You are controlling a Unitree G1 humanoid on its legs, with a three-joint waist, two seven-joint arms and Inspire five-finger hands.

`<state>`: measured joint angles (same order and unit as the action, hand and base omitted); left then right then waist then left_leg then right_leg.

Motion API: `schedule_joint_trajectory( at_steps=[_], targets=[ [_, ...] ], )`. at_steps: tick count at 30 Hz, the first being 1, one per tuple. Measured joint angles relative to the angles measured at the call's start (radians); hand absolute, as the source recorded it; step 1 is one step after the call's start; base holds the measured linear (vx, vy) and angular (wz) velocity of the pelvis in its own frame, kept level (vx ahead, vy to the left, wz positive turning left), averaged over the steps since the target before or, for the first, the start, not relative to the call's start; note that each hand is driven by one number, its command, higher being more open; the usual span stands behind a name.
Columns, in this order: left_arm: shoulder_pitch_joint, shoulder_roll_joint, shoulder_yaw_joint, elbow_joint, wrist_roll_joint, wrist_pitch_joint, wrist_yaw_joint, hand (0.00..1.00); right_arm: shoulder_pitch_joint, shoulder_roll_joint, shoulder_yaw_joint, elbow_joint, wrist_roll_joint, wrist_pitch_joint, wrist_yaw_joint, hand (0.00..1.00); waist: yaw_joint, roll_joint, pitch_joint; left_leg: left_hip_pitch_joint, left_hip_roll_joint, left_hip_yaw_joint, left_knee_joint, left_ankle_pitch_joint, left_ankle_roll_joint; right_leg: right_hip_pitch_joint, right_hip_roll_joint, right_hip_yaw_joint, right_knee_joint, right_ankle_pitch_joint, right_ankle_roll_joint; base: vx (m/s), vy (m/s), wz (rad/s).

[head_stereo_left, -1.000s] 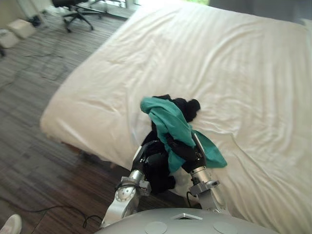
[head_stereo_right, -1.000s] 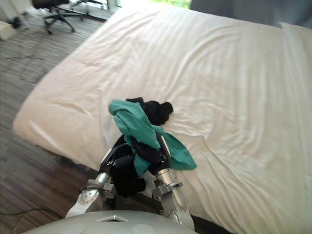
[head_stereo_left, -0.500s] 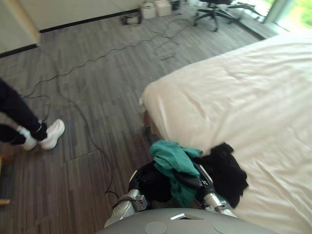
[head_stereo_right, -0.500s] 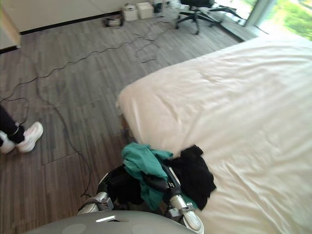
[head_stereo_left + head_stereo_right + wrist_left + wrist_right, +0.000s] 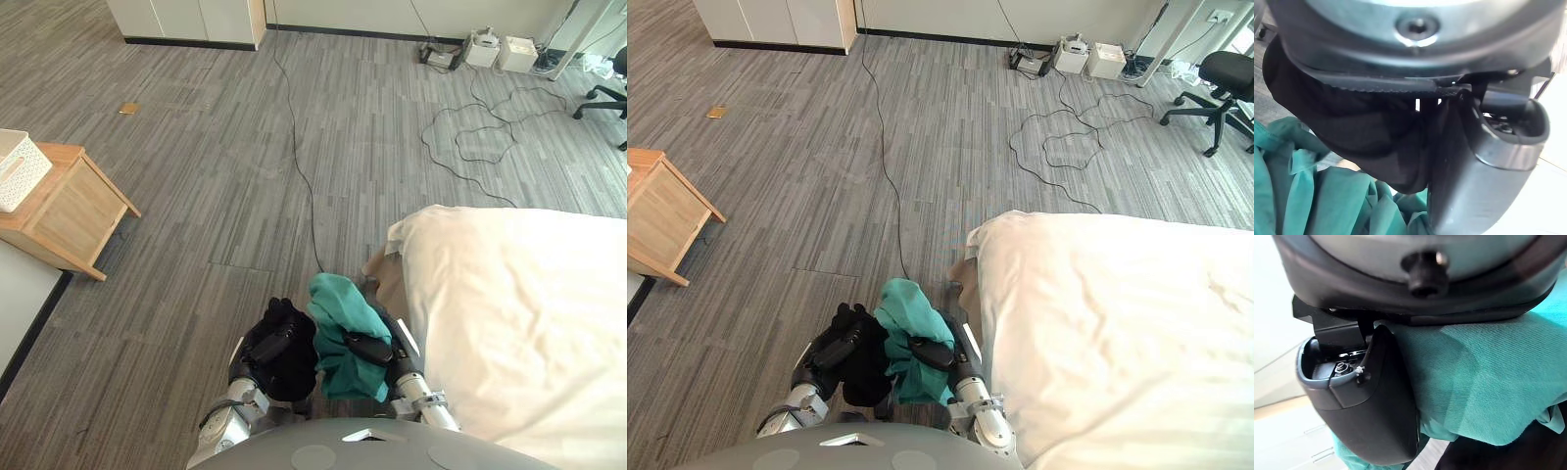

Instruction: Tidy up the quilt and then pick up the clothes from the bed and put them into the laundry hamper

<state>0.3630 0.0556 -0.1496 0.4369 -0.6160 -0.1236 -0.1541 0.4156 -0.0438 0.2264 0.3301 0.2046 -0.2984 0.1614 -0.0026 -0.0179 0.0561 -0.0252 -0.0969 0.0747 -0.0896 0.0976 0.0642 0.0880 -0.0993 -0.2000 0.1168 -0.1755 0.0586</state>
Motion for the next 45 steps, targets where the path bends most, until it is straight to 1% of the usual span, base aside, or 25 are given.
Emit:
schedule_joint_trajectory(
  at_steps=[5,12,14,16,18,20,24,25,27,28,30,31,33,34,35,36,37,38,39,40,41,42,43,44,45],
  targets=[
    [0.006,0.000,-0.001,0.000,0.000,-0.002,0.000,0.00,0.015,0.000,0.001,0.000,0.003,0.000,0.000,0.00,-0.001,0.000,0.000,0.003,0.002,0.010,0.000,-0.006,-0.009,0.000,0.001,0.009,0.000,0.000,0.000,0.00,0.000,-0.04],
    [0.050,0.010,-0.062,0.040,-0.014,-0.049,-0.019,0.00,0.073,0.000,0.002,0.055,0.069,0.000,-0.007,0.00,-0.005,-0.003,0.002,0.018,0.002,0.013,0.000,-0.023,-0.013,0.020,-0.001,0.004,-0.002,-0.005,-0.005,0.00,-0.001,-0.02],
    [0.036,0.021,-0.072,0.070,-0.014,-0.073,-0.026,0.00,0.073,-0.001,0.002,0.094,0.095,0.001,-0.007,0.00,-0.003,-0.010,0.004,0.017,0.005,0.040,0.002,-0.041,-0.006,0.022,-0.006,0.001,-0.004,-0.004,-0.005,-0.01,-0.031,0.01],
    [0.009,0.046,-0.075,0.086,-0.009,-0.089,-0.023,0.00,0.066,-0.009,-0.003,0.105,0.123,0.008,0.006,0.00,-0.006,-0.010,0.013,-0.048,0.020,0.093,0.137,-0.108,-0.009,0.022,-0.019,-0.016,0.002,-0.004,-0.005,0.02,-0.012,0.14],
    [-0.021,0.052,-0.061,0.095,-0.009,-0.126,0.000,0.00,0.025,-0.044,-0.018,0.105,0.137,0.032,0.037,0.00,-0.006,0.016,0.070,-0.140,0.062,0.130,0.419,-0.188,-0.033,0.064,-0.006,-0.035,0.009,-0.011,-0.009,0.01,0.004,0.19],
    [-0.043,0.064,-0.032,0.099,-0.010,-0.140,0.039,0.00,-0.019,-0.056,-0.026,0.105,0.136,0.039,0.054,0.00,0.002,0.018,0.121,-0.181,0.083,0.147,0.534,-0.202,-0.056,0.094,0.000,-0.051,-0.001,-0.011,-0.009,-0.05,0.047,0.29],
    [-0.050,0.071,-0.032,0.102,-0.009,-0.139,0.084,0.00,-0.056,-0.078,-0.076,0.093,0.135,0.042,0.075,0.00,0.018,0.034,0.183,-0.183,0.087,0.185,0.556,-0.220,-0.080,0.138,-0.002,-0.071,-0.039,-0.011,-0.014,-0.08,0.080,0.29],
    [-0.046,0.072,-0.036,0.103,-0.004,-0.138,0.092,0.00,-0.058,-0.087,-0.085,0.092,0.135,0.043,0.076,0.00,0.023,0.040,0.194,-0.185,0.095,0.206,0.561,-0.255,-0.059,0.156,-0.007,-0.077,-0.052,-0.011,-0.015,-0.05,0.154,0.18],
    [-0.033,0.071,-0.043,0.102,-0.002,-0.146,0.120,0.00,-0.030,-0.110,-0.100,0.092,0.135,0.050,0.075,0.00,0.027,0.070,0.193,-0.230,0.163,0.214,0.553,-0.262,-0.063,0.192,-0.009,-0.098,-0.079,-0.016,-0.008,0.03,0.171,0.19],
    [-0.032,0.072,-0.043,0.101,-0.002,-0.150,0.127,0.00,-0.020,-0.116,-0.098,0.092,0.134,0.051,0.075,0.00,0.026,0.073,0.193,-0.240,0.183,0.229,0.560,-0.245,-0.068,0.201,-0.011,-0.099,-0.087,-0.018,-0.004,0.13,0.220,0.16],
    [-0.021,0.067,-0.045,0.104,-0.002,-0.151,0.146,0.00,-0.003,-0.135,-0.095,0.094,0.132,0.058,0.074,0.00,0.032,0.079,0.177,-0.243,0.155,0.261,0.576,-0.289,-0.033,0.210,-0.045,-0.093,-0.082,-0.039,0.001,0.22,0.227,0.02],
    [-0.021,0.058,-0.043,0.103,-0.002,-0.152,0.149,0.00,0.001,-0.143,-0.094,0.094,0.128,0.060,0.074,0.00,0.034,0.074,0.171,-0.243,0.134,0.279,0.573,-0.318,-0.023,0.193,-0.063,-0.071,-0.061,-0.043,-0.010,0.32,0.195,-0.08],
    [-0.020,0.055,-0.042,0.109,-0.002,-0.151,0.146,0.00,-0.001,-0.143,-0.091,0.093,0.121,0.070,0.074,0.00,0.038,0.075,0.168,-0.230,0.106,0.282,0.560,-0.340,0.023,0.143,-0.079,-0.019,0.092,-0.052,0.007,0.33,0.162,0.03],
    [-0.012,0.056,-0.042,0.110,0.001,-0.152,0.144,0.00,0.009,-0.130,-0.090,0.094,0.117,0.076,0.074,0.00,0.041,0.059,0.160,-0.190,0.077,0.283,0.524,-0.344,0.038,0.106,-0.094,0.007,0.262,-0.057,0.034,0.40,0.169,0.11],
    [0.003,0.065,-0.042,0.110,0.011,-0.156,0.140,0.00,0.020,-0.114,-0.086,0.093,0.117,0.076,0.076,0.00,0.042,0.033,0.145,-0.137,0.041,0.282,0.467,-0.340,0.052,0.046,-0.113,0.023,0.474,-0.033,0.074,0.41,0.155,0.07],
    [0.011,0.070,-0.041,0.110,0.029,-0.159,0.140,0.00,0.022,-0.106,-0.084,0.093,0.117,0.076,0.078,0.00,0.044,0.020,0.137,-0.107,0.023,0.283,0.430,-0.335,0.060,0.011,-0.122,0.026,0.591,-0.017,0.099,0.39,0.151,-0.04],
    [0.023,0.076,-0.042,0.109,0.061,-0.161,0.140,0.00,0.019,-0.105,-0.076,0.093,0.117,0.073,0.084,0.00,0.042,0.010,0.130,-0.048,-0.003,0.282,0.360,-0.319,0.079,-0.060,-0.128,0.016,0.776,-0.010,0.110,0.30,0.127,-0.05],
    [0.030,0.078,-0.055,0.110,0.095,-0.161,0.141,0.00,0.017,-0.111,-0.078,0.091,0.117,0.068,0.096,0.00,0.031,0.021,0.126,0.014,-0.017,0.273,0.291,-0.293,0.094,-0.129,-0.125,-0.031,0.895,-0.031,0.071,0.27,0.130,0.03],
    [0.032,0.078,-0.069,0.110,0.106,-0.161,0.142,0.00,0.017,-0.117,-0.079,0.091,0.117,0.066,0.096,0.00,0.022,0.037,0.124,0.041,-0.017,0.261,0.265,-0.285,0.090,-0.158,-0.116,-0.064,0.923,-0.046,0.049,0.27,0.122,0.31],
    [0.028,0.079,-0.099,0.109,0.111,-0.158,0.142,0.00,0.010,-0.119,-0.087,0.085,0.118,0.047,0.096,0.00,-0.001,0.060,0.127,0.070,-0.007,0.235,0.259,-0.275,-0.011,-0.210,-0.071,-0.100,0.901,-0.073,0.001,0.21,0.087,0.59],
    [0.020,0.095,-0.101,0.097,0.112,-0.160,0.140,0.00,-0.002,-0.095,-0.086,0.088,0.119,0.037,0.097,0.00,-0.021,-0.017,0.141,0.031,-0.040,0.171,0.363,-0.269,-0.080,-0.249,-0.114,-0.081,0.845,-0.082,0.002,0.24,-0.002,0.88],
    [0.018,0.139,-0.109,0.039,0.115,-0.166,0.128,0.00,0.003,-0.071,-0.089,0.075,0.121,0.017,0.101,0.00,-0.036,-0.037,0.153,-0.005,0.019,0.158,0.469,-0.353,0.038,-0.276,-0.156,-0.088,0.790,-0.074,0.024,0.19,-0.099,0.71],
    [-0.012,0.149,-0.128,0.051,0.114,-0.172,0.118,0.00,0.013,-0.064,-0.100,0.093,0.133,0.009,0.092,0.00,-0.014,-0.012,0.169,0.058,0.041,0.120,0.412,-0.363,0.031,-0.298,-0.163,-0.070,0.678,-0.086,0.047,0.26,-0.178,0.53],
    [-0.034,0.131,-0.120,0.083,0.108,-0.144,0.132,0.00,0.009,-0.080,-0.097,0.086,0.137,0.009,0.087,0.00,-0.017,0.017,0.163,0.104,0.064,0.082,0.370,-0.358,0.022,-0.306,-0.125,-0.076,0.505,-0.084,0.038,0.24,-0.138,0.41],
    [-0.042,0.129,-0.121,0.087,0.108,-0.134,0.131,0.00,0.011,-0.081,-0.098,0.071,0.138,0.009,0.086,0.00,-0.028,0.031,0.163,0.115,0.076,0.059,0.352,-0.355,0.022,-0.311,-0.103,-0.081,0.421,-0.076,0.039,0.31,-0.115,0.72]
  ],
)
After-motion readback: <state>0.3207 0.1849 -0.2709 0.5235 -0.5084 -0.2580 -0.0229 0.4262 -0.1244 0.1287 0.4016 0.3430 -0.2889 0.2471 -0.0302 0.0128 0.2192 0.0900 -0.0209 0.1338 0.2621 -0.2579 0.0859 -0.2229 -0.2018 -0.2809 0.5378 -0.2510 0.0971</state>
